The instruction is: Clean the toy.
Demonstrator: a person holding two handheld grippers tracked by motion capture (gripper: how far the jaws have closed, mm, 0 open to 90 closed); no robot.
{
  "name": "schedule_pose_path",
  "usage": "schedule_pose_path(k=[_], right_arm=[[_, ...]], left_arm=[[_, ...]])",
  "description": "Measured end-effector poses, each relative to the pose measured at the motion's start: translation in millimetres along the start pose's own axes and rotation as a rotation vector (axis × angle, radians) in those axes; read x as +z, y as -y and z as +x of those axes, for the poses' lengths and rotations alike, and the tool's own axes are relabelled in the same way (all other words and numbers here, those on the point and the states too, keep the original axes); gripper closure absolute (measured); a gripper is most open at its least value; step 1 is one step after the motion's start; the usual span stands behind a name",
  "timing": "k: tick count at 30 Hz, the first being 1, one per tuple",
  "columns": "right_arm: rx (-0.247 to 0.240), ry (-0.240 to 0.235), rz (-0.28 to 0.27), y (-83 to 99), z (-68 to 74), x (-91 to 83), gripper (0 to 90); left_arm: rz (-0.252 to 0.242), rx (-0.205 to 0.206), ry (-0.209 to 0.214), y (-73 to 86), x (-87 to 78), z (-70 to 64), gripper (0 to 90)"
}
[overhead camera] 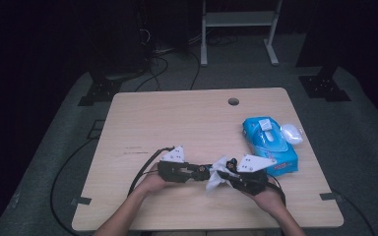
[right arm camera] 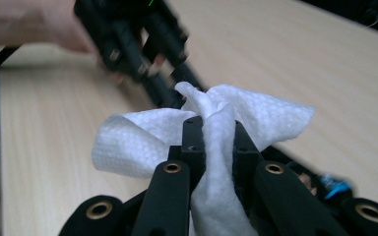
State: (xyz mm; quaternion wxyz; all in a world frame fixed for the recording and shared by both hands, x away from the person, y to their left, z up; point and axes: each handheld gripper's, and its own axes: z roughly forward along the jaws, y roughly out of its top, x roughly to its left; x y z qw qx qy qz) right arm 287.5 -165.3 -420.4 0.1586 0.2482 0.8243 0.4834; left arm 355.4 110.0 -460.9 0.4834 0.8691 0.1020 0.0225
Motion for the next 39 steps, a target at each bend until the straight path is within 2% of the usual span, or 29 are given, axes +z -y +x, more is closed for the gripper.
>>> schedule_pose_path(k=[2,5,7,9,12,13,14,16,22,24,30,33,35,37,39], right_arm=[[0.003,0.032,0.018,-6.6,-2.1,3.5,80.4],[0.001,0.078,0.092,-12.0,-6.4,17.7,80.3],[0.007,0.091,0.139,-12.5,-7.6,27.9,80.2],[0.031,0.074,0.138,-15.4,-7.2,34.8,80.3],[0.013,0.055,0.136,-22.1,0.1,48.6,80.5],[0.003,0.068,0.136,-24.1,2.0,51.5,80.5],[0.013,0.057,0.137,-24.6,1.5,52.9,80.5],[0.030,0.036,0.132,-23.5,-1.1,52.9,80.4],[0.043,0.074,0.144,-21.2,-6.6,45.0,80.3],[0.031,0.079,0.156,-23.1,-5.5,45.5,80.2],[0.052,0.020,0.120,-28.5,2.8,53.2,80.1],[0.044,0.008,0.117,-29.2,8.0,60.8,79.9],[0.046,0.008,0.115,-28.7,7.6,60.8,79.9],[0.044,0.030,0.122,-26.6,3.0,56.4,79.9],[0.069,0.053,0.132,-22.0,-3.9,49.0,80.1]], left_arm=[[0.004,0.009,-0.005,0.3,-1.4,-0.2,69.1],[0.006,0.017,-0.014,1.8,-4.6,-0.2,69.1],[0.005,0.019,-0.013,2.6,-5.7,-0.2,69.2],[0.007,0.022,-0.016,2.5,-5.8,-0.7,69.1],[0.016,0.030,-0.042,2.7,-6.5,-0.9,68.7],[0.016,0.030,-0.042,2.7,-6.5,-0.9,68.6],[0.012,0.023,-0.037,5.0,-10.1,1.1,68.8],[0.010,0.023,-0.039,5.6,-10.3,0.6,69.0],[0.013,0.035,-0.035,4.6,-8.1,0.2,69.4],[0.013,0.035,-0.033,4.7,-8.2,0.5,69.5],[0.009,0.036,-0.033,5.2,-7.8,0.2,69.6],[0.009,0.033,-0.033,5.7,-8.3,0.1,69.7],[0.012,0.035,-0.032,6.2,-9.5,0.3,70.0],[0.015,0.039,-0.031,6.7,-10.4,0.6,70.2],[0.009,0.039,-0.030,7.3,-10.4,0.7,70.2]])
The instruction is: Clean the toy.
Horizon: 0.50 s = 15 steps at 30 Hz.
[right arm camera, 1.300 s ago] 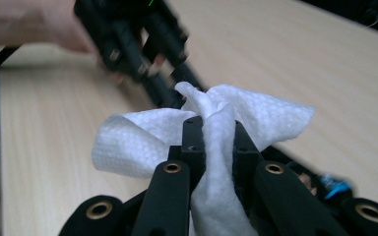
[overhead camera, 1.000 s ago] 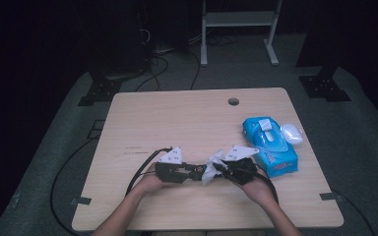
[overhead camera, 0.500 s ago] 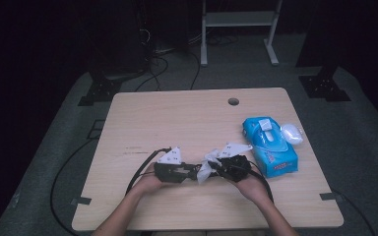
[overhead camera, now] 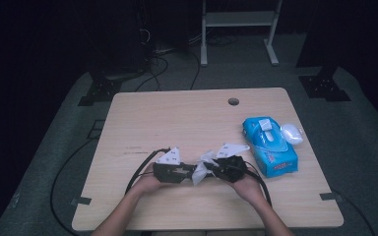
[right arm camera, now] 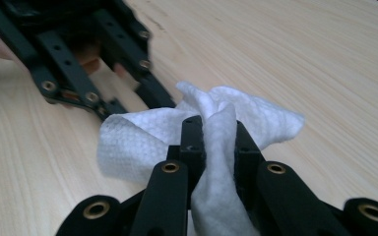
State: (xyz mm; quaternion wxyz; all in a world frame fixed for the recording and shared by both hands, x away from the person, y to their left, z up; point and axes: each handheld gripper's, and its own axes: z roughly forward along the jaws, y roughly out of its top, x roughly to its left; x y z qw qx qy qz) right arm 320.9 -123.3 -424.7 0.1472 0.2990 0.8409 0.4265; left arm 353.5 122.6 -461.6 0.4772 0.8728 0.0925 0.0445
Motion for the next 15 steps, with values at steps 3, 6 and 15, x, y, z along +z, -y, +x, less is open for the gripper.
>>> schedule_pose_path(k=[3,6,15], right_arm=[[0.031,0.034,-0.005,9.8,-10.7,-13.8,80.2],[0.041,0.042,0.001,11.6,-13.9,-17.9,80.2],[-0.017,-0.027,-0.018,-6.5,9.6,7.1,80.1]], left_arm=[[0.002,0.004,0.000,-0.4,0.5,0.0,70.2],[0.001,0.003,-0.002,-1.3,1.9,-0.7,70.3],[-0.002,0.002,-0.002,-1.0,2.5,-1.7,70.3]])
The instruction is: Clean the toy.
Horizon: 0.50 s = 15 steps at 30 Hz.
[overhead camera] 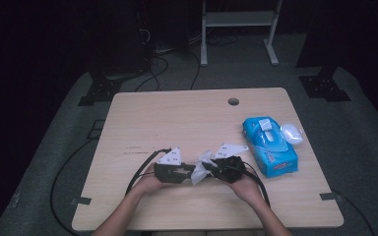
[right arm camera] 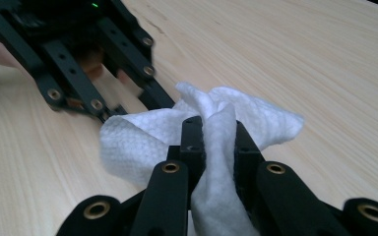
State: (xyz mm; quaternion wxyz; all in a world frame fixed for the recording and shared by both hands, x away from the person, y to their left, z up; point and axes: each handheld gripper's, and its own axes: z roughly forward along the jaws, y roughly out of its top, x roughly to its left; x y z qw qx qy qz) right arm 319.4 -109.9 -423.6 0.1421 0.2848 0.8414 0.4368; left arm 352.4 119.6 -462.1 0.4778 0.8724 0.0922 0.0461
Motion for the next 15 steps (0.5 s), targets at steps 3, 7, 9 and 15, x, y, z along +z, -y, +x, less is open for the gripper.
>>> schedule_pose_path(k=[3,7,9,15], right_arm=[[-0.011,-0.005,0.001,-3.0,2.9,5.1,80.2],[-0.011,0.044,0.011,1.8,-5.3,-1.6,80.2],[0.006,0.058,0.013,4.9,-10.1,-5.0,80.2],[-0.007,0.011,-0.012,-3.3,2.0,1.5,80.2]], left_arm=[[0.001,0.004,-0.006,0.6,-1.0,0.4,70.3],[0.004,0.006,-0.012,1.3,-2.2,-0.1,70.5],[0.004,0.006,-0.012,1.1,-1.9,-0.2,70.5],[0.000,0.000,-0.006,0.7,-0.4,0.1,70.5]])
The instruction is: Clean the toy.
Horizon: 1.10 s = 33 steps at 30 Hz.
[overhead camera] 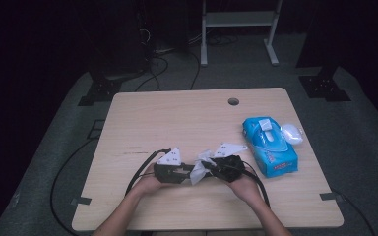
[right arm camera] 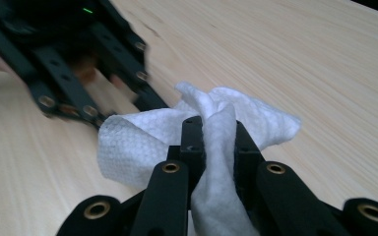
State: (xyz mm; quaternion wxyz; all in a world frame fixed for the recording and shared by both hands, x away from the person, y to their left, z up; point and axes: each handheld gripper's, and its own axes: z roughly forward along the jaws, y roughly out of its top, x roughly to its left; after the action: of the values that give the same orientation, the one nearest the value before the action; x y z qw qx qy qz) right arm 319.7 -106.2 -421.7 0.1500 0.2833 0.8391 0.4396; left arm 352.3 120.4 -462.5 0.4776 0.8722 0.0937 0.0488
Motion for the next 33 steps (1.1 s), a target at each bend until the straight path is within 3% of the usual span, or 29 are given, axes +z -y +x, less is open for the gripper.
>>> schedule_pose_path(k=[4,14,19,21,24,31,33], right_arm=[[-0.027,-0.020,0.012,-6.3,9.7,13.1,80.2],[0.007,0.030,0.025,1.2,-7.5,0.7,80.2],[-0.004,-0.011,0.011,-4.5,5.1,8.3,80.2],[-0.032,-0.009,0.020,-6.5,8.7,12.6,80.2],[-0.025,-0.009,0.015,-4.9,3.8,9.7,80.2],[0.016,0.074,0.036,14.3,-20.8,-18.1,80.2],[0.020,0.077,0.038,16.2,-23.0,-21.4,80.2]], left_arm=[[0.001,-0.002,0.002,1.0,-1.4,0.8,70.6],[0.004,-0.002,0.003,2.1,-3.6,1.4,70.7],[0.005,0.002,-0.001,1.9,-3.0,0.8,70.7],[0.004,0.003,-0.004,2.4,-4.0,1.4,70.9],[0.001,-0.007,-0.002,3.5,-5.3,2.1,71.0],[0.011,0.012,-0.005,4.1,-8.0,3.6,71.2],[0.009,0.009,-0.006,4.0,-7.7,2.9,71.1]])
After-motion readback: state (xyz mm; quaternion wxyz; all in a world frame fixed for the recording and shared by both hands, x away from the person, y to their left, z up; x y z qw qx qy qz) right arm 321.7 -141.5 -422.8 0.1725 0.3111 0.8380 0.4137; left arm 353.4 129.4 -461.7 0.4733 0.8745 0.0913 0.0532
